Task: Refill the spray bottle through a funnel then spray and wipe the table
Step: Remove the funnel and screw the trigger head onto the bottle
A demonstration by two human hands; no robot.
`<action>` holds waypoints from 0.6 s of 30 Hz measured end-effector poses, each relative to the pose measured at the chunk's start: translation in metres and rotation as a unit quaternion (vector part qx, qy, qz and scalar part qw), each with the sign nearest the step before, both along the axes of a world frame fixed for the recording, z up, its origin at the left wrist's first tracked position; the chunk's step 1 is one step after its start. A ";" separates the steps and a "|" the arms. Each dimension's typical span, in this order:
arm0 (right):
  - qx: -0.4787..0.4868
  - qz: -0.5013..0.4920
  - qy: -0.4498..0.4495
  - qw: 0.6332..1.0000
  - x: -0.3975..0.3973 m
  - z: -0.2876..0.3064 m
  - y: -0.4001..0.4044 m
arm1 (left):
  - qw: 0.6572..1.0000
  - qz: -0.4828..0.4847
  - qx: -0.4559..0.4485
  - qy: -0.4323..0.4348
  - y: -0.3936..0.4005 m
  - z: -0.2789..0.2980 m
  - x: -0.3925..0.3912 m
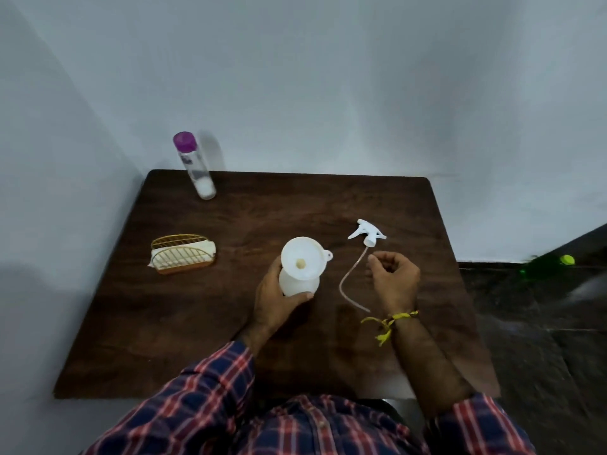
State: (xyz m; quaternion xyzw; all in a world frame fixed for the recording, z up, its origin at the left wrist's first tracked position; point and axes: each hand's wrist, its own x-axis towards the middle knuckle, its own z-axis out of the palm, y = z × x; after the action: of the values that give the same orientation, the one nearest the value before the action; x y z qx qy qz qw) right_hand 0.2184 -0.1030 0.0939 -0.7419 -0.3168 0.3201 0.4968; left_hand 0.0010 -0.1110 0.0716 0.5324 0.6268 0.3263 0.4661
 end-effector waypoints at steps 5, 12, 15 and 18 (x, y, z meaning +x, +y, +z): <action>-0.154 0.031 0.011 0.987 0.077 -0.078 0.063 | 0.997 0.072 -0.016 0.000 0.007 -0.004 0.019; -0.232 0.041 0.018 0.972 0.058 -0.075 0.129 | 0.991 0.134 -0.009 0.022 0.001 -0.011 0.035; -0.260 0.035 0.006 0.965 0.050 -0.079 0.141 | 0.988 0.151 0.003 0.025 0.004 -0.008 0.038; -0.284 0.028 0.000 0.958 0.051 -0.089 0.148 | 0.991 0.137 -0.001 0.005 0.005 -0.006 0.038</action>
State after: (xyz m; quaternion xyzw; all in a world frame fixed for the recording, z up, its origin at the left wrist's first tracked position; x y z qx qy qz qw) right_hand 0.2699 0.0445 0.0048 -0.8433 -0.2338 0.4104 0.2563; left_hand 0.0385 -0.1055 0.0653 0.4424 0.6968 0.3834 0.4144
